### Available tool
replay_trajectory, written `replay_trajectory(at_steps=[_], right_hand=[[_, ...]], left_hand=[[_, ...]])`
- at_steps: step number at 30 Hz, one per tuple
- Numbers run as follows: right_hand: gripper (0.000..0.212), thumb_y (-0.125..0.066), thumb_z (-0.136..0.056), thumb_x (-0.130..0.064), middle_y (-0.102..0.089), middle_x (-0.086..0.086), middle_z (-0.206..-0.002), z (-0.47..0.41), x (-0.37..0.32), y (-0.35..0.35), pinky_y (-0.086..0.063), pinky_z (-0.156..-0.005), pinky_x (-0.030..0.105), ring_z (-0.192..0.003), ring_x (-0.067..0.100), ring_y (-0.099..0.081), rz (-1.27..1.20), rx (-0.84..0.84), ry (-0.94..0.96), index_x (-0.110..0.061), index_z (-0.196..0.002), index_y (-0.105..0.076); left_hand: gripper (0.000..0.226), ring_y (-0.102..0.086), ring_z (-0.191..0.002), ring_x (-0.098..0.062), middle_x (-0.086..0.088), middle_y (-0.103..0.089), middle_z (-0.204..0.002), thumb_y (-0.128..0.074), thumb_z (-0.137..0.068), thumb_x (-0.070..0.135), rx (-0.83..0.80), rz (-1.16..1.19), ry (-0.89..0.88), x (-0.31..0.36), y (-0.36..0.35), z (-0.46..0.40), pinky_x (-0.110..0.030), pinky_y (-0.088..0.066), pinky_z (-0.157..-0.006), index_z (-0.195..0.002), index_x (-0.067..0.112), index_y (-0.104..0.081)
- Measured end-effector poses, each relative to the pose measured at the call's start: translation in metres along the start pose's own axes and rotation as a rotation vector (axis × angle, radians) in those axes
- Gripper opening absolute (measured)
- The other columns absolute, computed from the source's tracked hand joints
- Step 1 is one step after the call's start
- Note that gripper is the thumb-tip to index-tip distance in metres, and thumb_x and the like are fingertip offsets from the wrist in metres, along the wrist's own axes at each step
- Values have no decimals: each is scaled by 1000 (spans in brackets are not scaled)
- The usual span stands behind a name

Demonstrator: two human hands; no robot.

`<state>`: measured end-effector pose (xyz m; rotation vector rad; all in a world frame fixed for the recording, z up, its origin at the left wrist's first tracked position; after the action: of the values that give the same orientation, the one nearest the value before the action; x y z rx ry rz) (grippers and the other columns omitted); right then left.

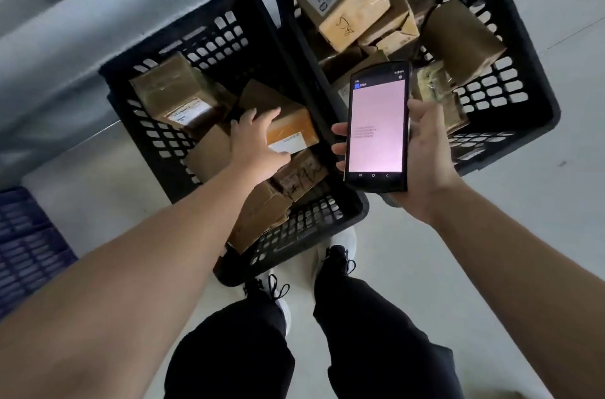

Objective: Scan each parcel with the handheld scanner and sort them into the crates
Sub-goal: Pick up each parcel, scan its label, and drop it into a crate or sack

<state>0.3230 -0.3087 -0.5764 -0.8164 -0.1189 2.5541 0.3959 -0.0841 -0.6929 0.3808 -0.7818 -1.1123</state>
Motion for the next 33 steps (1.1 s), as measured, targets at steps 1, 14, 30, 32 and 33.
replay_trajectory(at_steps=[1, 14, 30, 32, 33], right_hand=[[66, -19, -108, -52, -70, 26, -131, -9, 5, 4, -57, -96, 49, -105, 38, -69, -8, 2, -6, -15, -140, -62], [64, -21, -108, -46, -68, 33, -130, 13, 30, -14, -58, -88, 47, -101, 41, -66, -102, 21, -97, -7, -137, -63], [67, -22, -106, -46, -68, 34, -129, 239, -62, -149, -52, -98, 54, -103, 44, -66, -159, -113, 41, -2, -135, -63], [68, -22, -106, -46, -65, 36, -131, 271, -79, -165, -52, -96, 54, -103, 43, -65, -172, -144, 90, 1, -137, -61], [69, -22, -106, -46, -64, 36, -132, 288, -86, -172, -53, -95, 52, -103, 42, -65, -176, -164, 111, 1, -138, -60]], left_hand=[[100, -14, -161, -39, -9, -22, -172, -88, -83, 32, -26, -171, -18, -5, -12, -11, -49, -26, -128, -163, 42, -29], [94, -46, -130, -45, -19, -27, -155, -68, -99, 37, 54, -269, -174, -9, 22, 13, -53, -49, -101, -162, 59, -3], [35, -62, -124, -20, 7, -61, -135, -55, -109, 37, -42, 952, -86, 31, 233, 214, -61, -57, -99, -143, 42, -51], [28, -63, -127, -27, 3, -63, -139, -55, -109, 37, -17, 1001, -103, 39, 262, 241, -65, -57, -96, -137, 44, -58], [27, -63, -128, -31, 1, -63, -141, -55, -110, 36, -6, 1029, -110, 43, 276, 255, -67, -57, -95, -135, 44, -61]])
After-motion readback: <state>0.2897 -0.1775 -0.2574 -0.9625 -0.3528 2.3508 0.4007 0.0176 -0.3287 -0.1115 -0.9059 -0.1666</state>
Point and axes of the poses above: each hand's wrist, its own z-axis away from the middle knuckle, its own y-axis out of the back of the hand, x = y × z, the point moved 6 cm from there along -z, towards the middle knuckle
